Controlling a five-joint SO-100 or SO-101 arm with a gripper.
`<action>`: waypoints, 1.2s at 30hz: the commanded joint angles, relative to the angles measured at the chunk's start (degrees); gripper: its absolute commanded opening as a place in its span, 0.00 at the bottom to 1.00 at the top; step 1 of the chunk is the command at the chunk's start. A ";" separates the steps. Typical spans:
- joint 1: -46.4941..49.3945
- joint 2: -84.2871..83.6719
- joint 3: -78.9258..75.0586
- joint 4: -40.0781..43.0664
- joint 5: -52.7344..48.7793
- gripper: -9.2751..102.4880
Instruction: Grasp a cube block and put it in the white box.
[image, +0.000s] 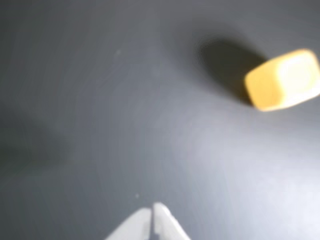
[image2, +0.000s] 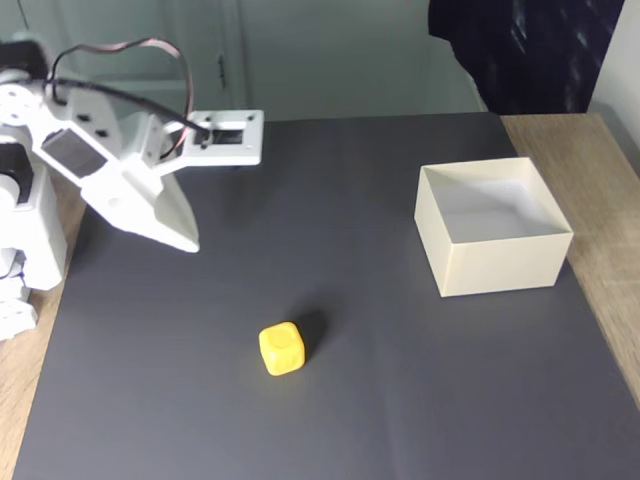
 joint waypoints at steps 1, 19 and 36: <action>2.46 -7.47 -8.70 -1.05 3.60 0.09; 9.93 -24.26 -16.08 -11.25 9.67 0.24; 22.15 -31.03 -20.30 -14.41 11.60 0.32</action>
